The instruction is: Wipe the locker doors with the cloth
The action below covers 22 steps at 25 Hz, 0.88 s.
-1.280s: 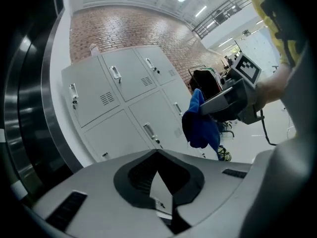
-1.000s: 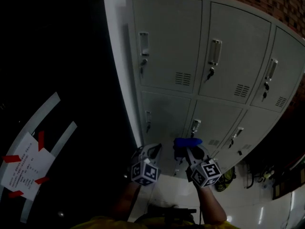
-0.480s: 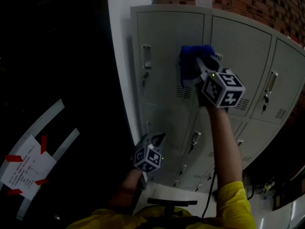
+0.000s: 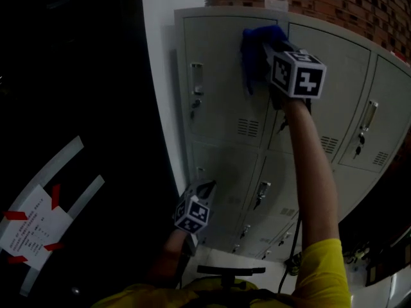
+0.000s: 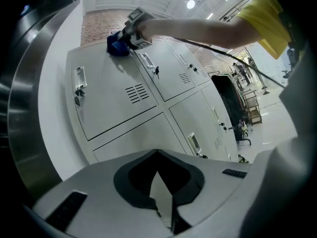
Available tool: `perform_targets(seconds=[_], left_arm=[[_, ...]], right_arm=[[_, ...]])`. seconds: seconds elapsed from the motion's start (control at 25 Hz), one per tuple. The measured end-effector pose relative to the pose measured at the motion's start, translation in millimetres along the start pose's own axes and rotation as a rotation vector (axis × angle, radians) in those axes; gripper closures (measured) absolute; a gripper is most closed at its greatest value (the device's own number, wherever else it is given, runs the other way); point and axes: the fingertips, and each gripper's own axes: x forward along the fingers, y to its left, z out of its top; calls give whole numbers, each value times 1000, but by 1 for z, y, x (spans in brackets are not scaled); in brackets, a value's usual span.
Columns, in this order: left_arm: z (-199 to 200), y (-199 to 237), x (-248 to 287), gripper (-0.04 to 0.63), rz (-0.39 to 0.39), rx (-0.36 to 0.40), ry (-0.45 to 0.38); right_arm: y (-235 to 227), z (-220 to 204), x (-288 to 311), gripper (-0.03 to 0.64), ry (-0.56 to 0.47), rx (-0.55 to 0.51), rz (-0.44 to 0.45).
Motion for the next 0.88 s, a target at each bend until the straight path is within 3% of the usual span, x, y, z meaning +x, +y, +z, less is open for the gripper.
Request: perform_targets(seconds=[0.16, 0.32, 0.48, 0.6, 0.76, 0.88], left_arm=[[-8, 2, 1, 601, 8, 6, 7], [-13, -2, 4, 601, -14, 7, 7], [-15, -8, 6, 601, -28, 19, 15], [-16, -14, 6, 601, -45, 28, 16], [-12, -17, 5, 601, -59, 42, 14], [-3, -14, -1, 601, -49, 42, 1]], right_arm=[[26, -127, -43, 545, 75, 60, -2], [58, -263, -86, 545, 221, 101, -23], [70, -310, -100, 546, 285, 165, -12], [72, -259, -88, 546, 202, 181, 37], [72, -102, -31, 546, 31, 45, 100], [58, -12, 21, 546, 8, 42, 101]])
